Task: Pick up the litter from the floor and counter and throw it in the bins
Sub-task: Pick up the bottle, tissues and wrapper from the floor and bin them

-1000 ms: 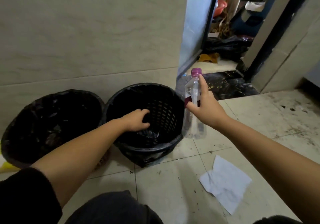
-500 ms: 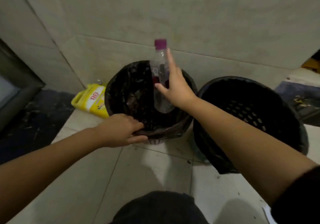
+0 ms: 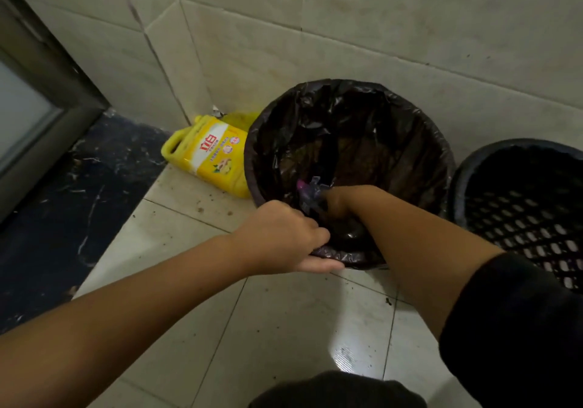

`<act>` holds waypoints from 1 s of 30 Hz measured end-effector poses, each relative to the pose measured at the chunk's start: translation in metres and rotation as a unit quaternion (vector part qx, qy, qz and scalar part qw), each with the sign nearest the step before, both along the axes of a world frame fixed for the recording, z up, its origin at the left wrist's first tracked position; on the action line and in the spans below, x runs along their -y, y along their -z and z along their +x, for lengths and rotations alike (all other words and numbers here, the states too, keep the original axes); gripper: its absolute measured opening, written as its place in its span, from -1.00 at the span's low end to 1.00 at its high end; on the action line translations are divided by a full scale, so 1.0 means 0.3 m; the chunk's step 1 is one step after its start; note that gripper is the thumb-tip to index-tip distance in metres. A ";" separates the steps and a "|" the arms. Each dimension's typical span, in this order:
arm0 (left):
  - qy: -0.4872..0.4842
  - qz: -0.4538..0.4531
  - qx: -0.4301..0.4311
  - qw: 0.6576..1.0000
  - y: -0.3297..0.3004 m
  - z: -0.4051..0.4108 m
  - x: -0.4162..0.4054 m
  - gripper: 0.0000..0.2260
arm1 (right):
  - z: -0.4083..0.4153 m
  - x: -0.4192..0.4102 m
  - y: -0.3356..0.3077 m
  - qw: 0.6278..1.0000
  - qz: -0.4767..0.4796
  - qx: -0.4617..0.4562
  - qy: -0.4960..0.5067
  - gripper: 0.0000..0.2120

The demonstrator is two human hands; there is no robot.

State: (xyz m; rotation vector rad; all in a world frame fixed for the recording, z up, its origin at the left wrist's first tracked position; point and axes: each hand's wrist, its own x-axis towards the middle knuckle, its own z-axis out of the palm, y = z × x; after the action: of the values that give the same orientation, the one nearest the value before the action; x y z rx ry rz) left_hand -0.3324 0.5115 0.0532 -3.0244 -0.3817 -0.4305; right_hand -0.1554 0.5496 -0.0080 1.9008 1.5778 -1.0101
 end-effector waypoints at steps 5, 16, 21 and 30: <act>-0.003 -0.004 -0.038 0.999 -0.023 -0.003 -0.001 -0.52 | 0.051 0.041 -0.139 0.998 0.054 -0.028 -0.019 -0.57; 0.099 -0.027 0.028 0.994 -0.336 0.427 0.161 -0.47 | 0.557 0.504 -0.622 0.874 0.428 -0.081 0.216 -0.67; 0.207 -0.040 0.027 0.977 -0.444 0.867 0.489 -0.44 | 0.859 0.992 -0.682 0.816 0.464 -0.012 0.345 -0.67; 0.308 -0.022 -0.255 0.916 -0.148 1.322 1.142 -0.62 | 1.121 1.893 -0.358 0.798 0.308 0.091 0.510 -0.66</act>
State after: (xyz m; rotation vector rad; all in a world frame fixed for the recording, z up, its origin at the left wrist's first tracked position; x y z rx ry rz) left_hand 0.0643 0.1690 0.0976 -3.0693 0.6108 0.3621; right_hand 0.1809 -0.0183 0.0993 3.3431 0.6930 -0.6078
